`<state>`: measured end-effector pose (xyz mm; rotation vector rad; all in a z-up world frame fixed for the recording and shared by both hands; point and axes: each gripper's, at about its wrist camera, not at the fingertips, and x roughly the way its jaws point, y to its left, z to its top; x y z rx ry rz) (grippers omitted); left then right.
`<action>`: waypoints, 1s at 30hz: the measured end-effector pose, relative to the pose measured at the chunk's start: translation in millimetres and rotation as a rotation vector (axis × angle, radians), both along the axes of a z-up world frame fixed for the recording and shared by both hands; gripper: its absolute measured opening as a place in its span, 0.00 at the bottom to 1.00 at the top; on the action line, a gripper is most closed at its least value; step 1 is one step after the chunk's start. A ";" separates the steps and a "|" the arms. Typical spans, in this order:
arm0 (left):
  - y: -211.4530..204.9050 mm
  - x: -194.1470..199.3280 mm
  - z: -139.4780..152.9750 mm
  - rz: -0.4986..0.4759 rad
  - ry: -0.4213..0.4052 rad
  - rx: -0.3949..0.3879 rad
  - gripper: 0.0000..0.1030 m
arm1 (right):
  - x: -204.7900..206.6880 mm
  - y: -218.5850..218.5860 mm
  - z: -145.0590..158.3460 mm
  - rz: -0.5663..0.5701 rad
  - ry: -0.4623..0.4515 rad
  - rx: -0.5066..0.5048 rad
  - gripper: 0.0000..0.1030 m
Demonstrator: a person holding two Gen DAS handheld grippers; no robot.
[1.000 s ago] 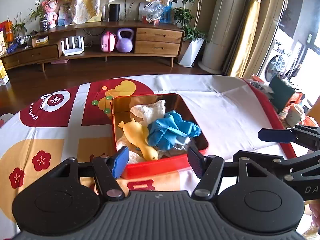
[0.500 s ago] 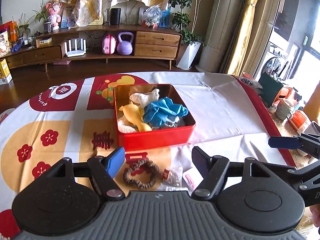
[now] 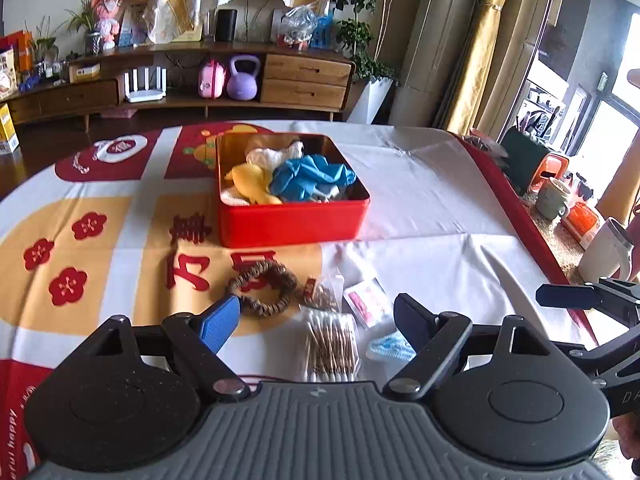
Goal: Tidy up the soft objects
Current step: 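Move both tools back toward the items lying on the table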
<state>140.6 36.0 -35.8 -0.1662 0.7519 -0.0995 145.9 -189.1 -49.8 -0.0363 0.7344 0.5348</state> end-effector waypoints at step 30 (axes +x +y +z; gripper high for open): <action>-27.7 38.9 -86.5 -0.032 0.174 0.071 0.82 | 19.9 11.4 -61.6 0.072 0.108 -0.069 0.85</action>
